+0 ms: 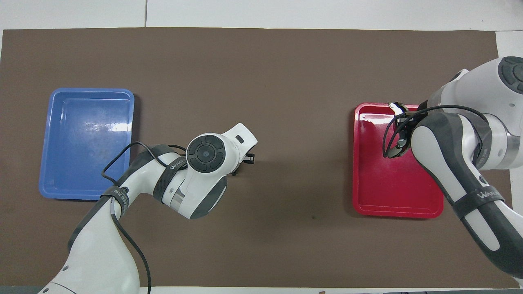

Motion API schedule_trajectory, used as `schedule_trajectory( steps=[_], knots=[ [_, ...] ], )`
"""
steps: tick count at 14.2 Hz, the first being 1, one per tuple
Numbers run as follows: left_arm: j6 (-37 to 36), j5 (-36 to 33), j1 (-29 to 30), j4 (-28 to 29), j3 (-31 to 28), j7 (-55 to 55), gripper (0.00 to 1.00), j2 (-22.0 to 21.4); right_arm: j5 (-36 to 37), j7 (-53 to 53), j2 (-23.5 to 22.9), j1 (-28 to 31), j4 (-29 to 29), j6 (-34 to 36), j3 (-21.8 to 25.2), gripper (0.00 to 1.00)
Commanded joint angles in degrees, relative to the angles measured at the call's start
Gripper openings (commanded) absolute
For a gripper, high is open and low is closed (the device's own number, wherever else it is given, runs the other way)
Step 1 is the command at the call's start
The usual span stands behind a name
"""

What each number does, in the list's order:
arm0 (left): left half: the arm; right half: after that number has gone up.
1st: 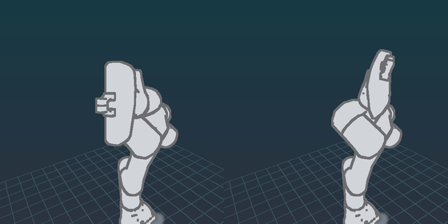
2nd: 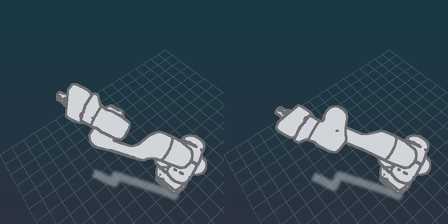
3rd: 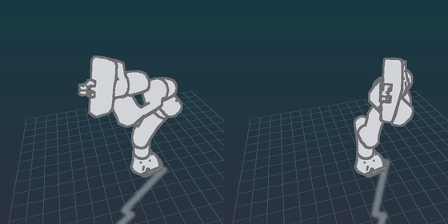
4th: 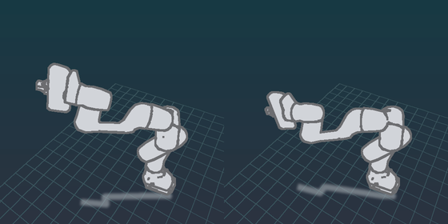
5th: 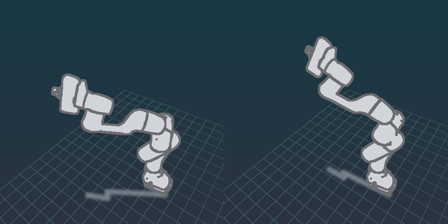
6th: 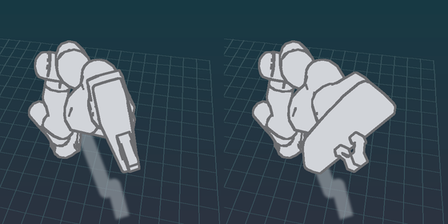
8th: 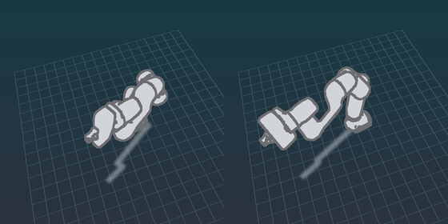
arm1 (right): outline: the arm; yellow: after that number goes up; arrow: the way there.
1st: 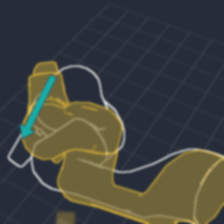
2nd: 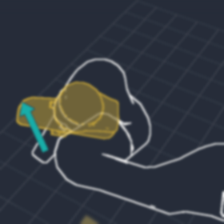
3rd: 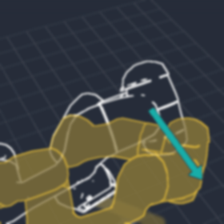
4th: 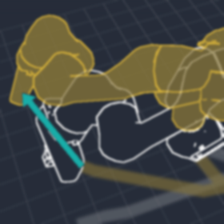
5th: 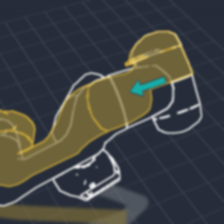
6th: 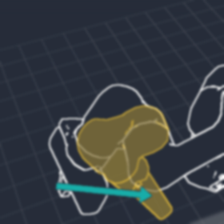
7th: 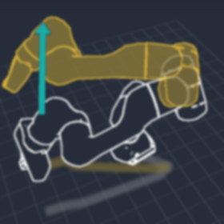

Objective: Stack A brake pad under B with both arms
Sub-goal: 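Set one pad mid-table with the left gripper while the right gripper lifts, then withdraw the left gripper to rest while the right gripper carries its pad over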

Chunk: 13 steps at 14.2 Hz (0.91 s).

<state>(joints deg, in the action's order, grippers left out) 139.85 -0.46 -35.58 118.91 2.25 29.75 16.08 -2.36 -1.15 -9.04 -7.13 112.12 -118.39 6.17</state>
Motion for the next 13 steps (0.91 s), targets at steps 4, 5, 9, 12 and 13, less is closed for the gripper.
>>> schedule_trajectory(
  steps=[4, 5, 9, 12, 13],
  knots=[
    [-2.73, -0.51, 2.43, -0.44, -1.19, 0.05, 0.98, -5.17, -1.24, -1.84, -0.80, 0.01, -1.56, 1.05, -0.37, 0.03],
    [-4.40, -0.51, 4.28, -0.44, -1.28, -0.04, 0.98, -6.58, -1.24, -1.75, -0.80, -0.16, -1.56, 1.14, -0.37, 0.03],
    [-13.18, -0.51, 13.76, -0.44, -1.28, -6.51, 0.98, -12.82, -4.40, 1.75, -2.55, -7.16, -5.84, 1.58, -0.45, 0.03],
    [-20.82, -0.51, 22.10, -0.44, -1.37, -18.46, 0.98, -17.47, -4.67, 15.26, -5.10, -16.13, -12.78, 2.99, -0.45, 0.00],
    [-22.33, -0.51, 24.48, -0.44, -1.37, -21.54, 0.98, -18.97, -4.67, 16.78, -5.89, -18.68, -14.29, 2.90, -0.45, 0.00]
  ],
)
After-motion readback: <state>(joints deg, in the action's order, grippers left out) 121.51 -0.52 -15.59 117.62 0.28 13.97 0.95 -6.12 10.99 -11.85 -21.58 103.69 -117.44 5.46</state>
